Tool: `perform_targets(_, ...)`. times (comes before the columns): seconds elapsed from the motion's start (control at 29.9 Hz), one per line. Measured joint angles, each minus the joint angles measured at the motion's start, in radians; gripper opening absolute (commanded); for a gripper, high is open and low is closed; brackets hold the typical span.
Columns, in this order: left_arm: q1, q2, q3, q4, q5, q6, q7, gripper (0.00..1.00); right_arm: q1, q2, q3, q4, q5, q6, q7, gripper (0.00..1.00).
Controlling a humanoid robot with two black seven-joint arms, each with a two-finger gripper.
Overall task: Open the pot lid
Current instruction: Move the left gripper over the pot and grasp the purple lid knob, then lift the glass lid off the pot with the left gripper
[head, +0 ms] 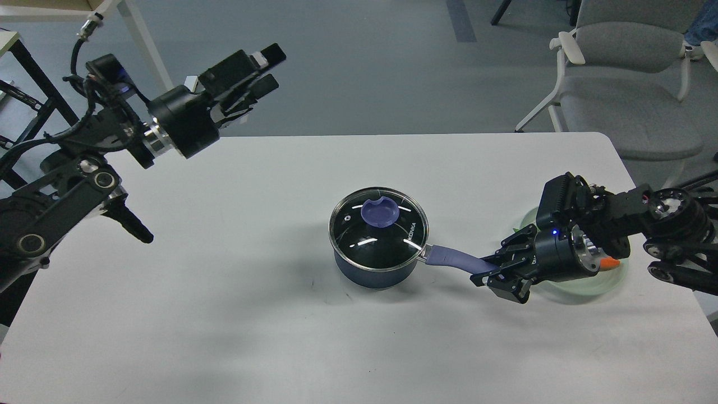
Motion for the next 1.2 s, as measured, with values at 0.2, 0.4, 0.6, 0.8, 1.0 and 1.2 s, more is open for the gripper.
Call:
perform_targets(0.2, -0.188, -0.020, 0.300, -0.039, 0.274, 0.096, -0.003, 0.99, 0.000, 0.000, 0.001, -0.001, 0.001, 0.000, 0.000, 0.27)
perform_targets(0.4, -0.324, -0.123, 0.547, 0.050, 0.448, 0.202, -0.003, 0.99, 0.000, -0.002, 0.001, 0.000, 0.003, 0.000, 0.000, 0.27)
perform_targets(0.6, -0.327, -0.225, 0.579, 0.164, 0.554, 0.215, -0.003, 0.99, 0.007, -0.003, 0.001, 0.001, 0.006, 0.000, 0.000, 0.27)
perform_targets(0.8, -0.320, -0.255, 0.616, 0.214, 0.593, 0.239, -0.003, 0.99, 0.010, 0.000, 0.001, 0.001, 0.007, 0.000, 0.000, 0.27)
perform_targets(1.0, -0.293, -0.272, 0.622, 0.265, 0.593, 0.244, -0.003, 0.99, 0.012, 0.001, 0.001, 0.001, 0.007, 0.000, 0.000, 0.28)
perform_targets(1.2, -0.276, -0.283, 0.622, 0.297, 0.589, 0.246, -0.003, 0.97, 0.012, 0.002, 0.001, 0.001, 0.007, 0.000, 0.000, 0.28)
